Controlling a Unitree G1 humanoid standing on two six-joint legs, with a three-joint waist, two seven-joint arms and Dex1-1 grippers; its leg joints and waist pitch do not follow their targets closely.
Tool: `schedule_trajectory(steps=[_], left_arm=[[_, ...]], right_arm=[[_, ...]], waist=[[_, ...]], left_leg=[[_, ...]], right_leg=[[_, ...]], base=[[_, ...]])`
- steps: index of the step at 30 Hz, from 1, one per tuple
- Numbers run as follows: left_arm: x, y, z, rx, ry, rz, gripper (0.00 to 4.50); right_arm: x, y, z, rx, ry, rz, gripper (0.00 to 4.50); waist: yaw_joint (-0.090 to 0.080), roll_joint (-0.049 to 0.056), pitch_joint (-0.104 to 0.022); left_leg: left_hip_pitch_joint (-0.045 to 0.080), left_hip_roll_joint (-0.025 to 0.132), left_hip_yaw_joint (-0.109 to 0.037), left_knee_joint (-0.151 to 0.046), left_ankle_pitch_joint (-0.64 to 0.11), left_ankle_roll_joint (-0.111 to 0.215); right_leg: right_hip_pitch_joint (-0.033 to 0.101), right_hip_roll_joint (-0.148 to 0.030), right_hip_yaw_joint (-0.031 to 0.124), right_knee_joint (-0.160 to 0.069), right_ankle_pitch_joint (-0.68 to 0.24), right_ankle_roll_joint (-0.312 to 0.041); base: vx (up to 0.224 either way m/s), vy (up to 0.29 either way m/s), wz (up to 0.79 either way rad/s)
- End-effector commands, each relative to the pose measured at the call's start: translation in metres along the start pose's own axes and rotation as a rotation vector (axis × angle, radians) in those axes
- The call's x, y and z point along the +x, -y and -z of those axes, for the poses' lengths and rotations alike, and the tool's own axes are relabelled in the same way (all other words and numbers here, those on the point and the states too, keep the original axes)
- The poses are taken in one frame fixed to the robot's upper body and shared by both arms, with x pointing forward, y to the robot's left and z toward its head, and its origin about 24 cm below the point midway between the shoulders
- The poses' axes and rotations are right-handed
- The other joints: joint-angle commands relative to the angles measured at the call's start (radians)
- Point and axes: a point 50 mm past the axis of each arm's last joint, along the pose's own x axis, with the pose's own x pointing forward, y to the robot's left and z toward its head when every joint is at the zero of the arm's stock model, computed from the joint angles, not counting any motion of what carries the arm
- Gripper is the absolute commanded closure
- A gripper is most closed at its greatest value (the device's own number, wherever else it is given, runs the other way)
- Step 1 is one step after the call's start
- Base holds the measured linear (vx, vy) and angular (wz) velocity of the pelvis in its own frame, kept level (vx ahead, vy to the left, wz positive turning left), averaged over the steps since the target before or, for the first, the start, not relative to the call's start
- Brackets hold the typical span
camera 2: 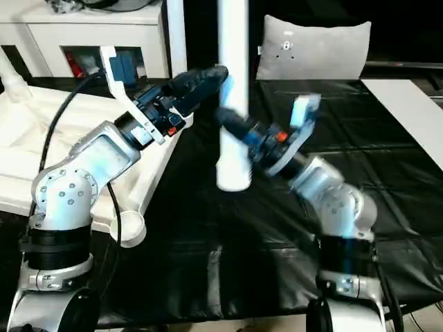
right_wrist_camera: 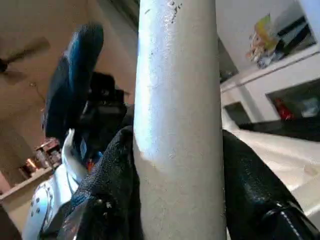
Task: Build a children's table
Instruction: Pick table leg
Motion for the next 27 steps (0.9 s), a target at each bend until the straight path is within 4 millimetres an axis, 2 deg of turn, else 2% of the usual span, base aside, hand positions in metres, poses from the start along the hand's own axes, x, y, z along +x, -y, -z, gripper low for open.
schedule_trajectory(steps=[1,5,7,8,9,10,11,13,16,17,19,23,25,27], left_arm=[[0.005,0.000,0.002,0.003,-0.012,-0.015,0.00],[0.012,-0.010,0.007,0.072,0.007,-0.125,0.00],[0.016,-0.011,0.010,0.113,0.016,-0.159,0.37],[0.018,-0.012,0.011,0.140,0.022,-0.177,0.37],[0.019,-0.012,0.012,0.154,0.033,-0.201,0.40],[0.021,-0.013,0.012,0.165,0.052,-0.228,0.63],[0.022,-0.014,0.012,0.178,0.071,-0.258,0.63],[0.023,-0.014,0.013,0.184,0.102,-0.319,0.87],[0.024,-0.013,0.018,0.172,0.141,-0.388,0.96],[0.025,-0.013,0.019,0.175,0.142,-0.392,1.20],[0.026,-0.010,0.023,0.191,0.135,-0.384,1.28],[0.027,-0.008,0.024,0.225,0.145,-0.389,1.71],[0.027,-0.008,0.023,0.239,0.156,-0.400,1.75],[0.027,-0.009,0.022,0.241,0.160,-0.406,2.10]], right_arm=[[0.004,-0.003,0.004,-0.101,-0.048,0.021,2.64],[0.017,-0.001,0.016,-0.215,-0.051,0.104,2.64],[0.024,0.001,0.018,-0.249,-0.012,0.155,2.64],[0.026,0.002,0.021,-0.277,-0.002,0.180,2.64],[0.028,0.002,0.024,-0.308,-0.004,0.199,2.64],[0.031,0.003,0.028,-0.365,-0.022,0.222,2.64],[0.032,0.003,0.033,-0.404,-0.037,0.232,2.64],[0.036,0.004,0.039,-0.487,-0.027,0.281,2.64],[0.044,0.000,0.046,-0.551,0.010,0.309,2.64],[0.044,-0.001,0.047,-0.557,0.011,0.308,2.64],[0.048,-0.001,0.050,-0.598,0.011,0.320,2.64],[0.050,0.000,0.051,-0.615,0.045,0.340,2.64],[0.050,0.001,0.050,-0.645,0.063,0.354,2.64],[0.050,0.002,0.049,-0.648,0.068,0.357,2.64]], waist=[[0.005,-0.003,-0.075],[0.003,-0.005,-0.072],[0.000,-0.005,-0.072],[-0.001,-0.005,-0.072],[0.000,0.000,-0.072],[-0.001,-0.001,-0.073],[-0.003,-0.002,-0.073],[-0.002,-0.002,-0.074],[-0.005,-0.004,-0.076],[-0.006,-0.005,-0.075],[-0.008,-0.004,-0.074],[-0.011,-0.003,-0.073],[-0.012,-0.003,-0.073],[-0.012,-0.002,-0.073]], left_leg=[[0.015,0.035,-0.010,-0.067,-0.080,0.004],[0.014,0.037,-0.011,-0.070,-0.105,-0.011],[0.015,0.040,-0.013,-0.074,-0.128,-0.018],[0.017,0.039,-0.014,-0.075,-0.131,-0.019],[0.017,0.041,-0.014,-0.075,-0.135,-0.025],[0.016,0.042,-0.015,-0.075,-0.133,-0.031],[0.016,0.040,-0.013,-0.074,-0.134,-0.033],[0.014,0.041,-0.014,-0.072,-0.126,-0.030],[0.013,0.040,-0.014,-0.072,-0.119,-0.019],[0.012,0.039,-0.014,-0.072,-0.115,-0.010],[0.013,0.039,-0.013,-0.073,-0.124,0.003],[0.014,0.040,-0.014,-0.074,-0.140,0.008],[0.014,0.040,-0.013,-0.073,-0.143,0.010],[0.014,0.040,-0.013,-0.074,-0.145,0.011]], right_leg=[[0.056,-0.063,0.029,-0.074,-0.082,-0.186],[0.053,-0.067,0.030,-0.080,-0.126,-0.162],[0.051,-0.069,0.031,-0.083,-0.162,-0.145],[0.051,-0.068,0.031,-0.084,-0.168,-0.142],[0.049,-0.069,0.031,-0.083,-0.162,-0.144],[0.049,-0.069,0.030,-0.082,-0.146,-0.140],[0.050,-0.067,0.031,-0.080,-0.135,-0.142],[0.052,-0.069,0.032,-0.078,-0.091,-0.147],[0.055,-0.068,0.032,-0.075,-0.058,-0.163],[0.056,-0.067,0.032,-0.074,-0.049,-0.165],[0.056,-0.066,0.032,-0.076,-0.055,-0.164],[0.055,-0.066,0.032,-0.077,-0.075,-0.168],[0.054,-0.066,0.033,-0.077,-0.069,-0.169],[0.054,-0.064,0.032,-0.077,-0.065,-0.172]], base=[[0.000,0.000,0.00],[0.000,0.000,0.00],[0.000,0.000,0.00],[0.000,0.000,0.00],[0.000,0.000,0.00],[0.000,0.000,0.00],[0.000,0.000,0.00],[0.000,0.000,0.00],[0.000,0.000,0.00],[0.000,0.000,0.00],[0.000,0.000,0.00],[0.000,0.000,0.00],[0.000,0.000,0.00],[0.000,0.000,0.00]])
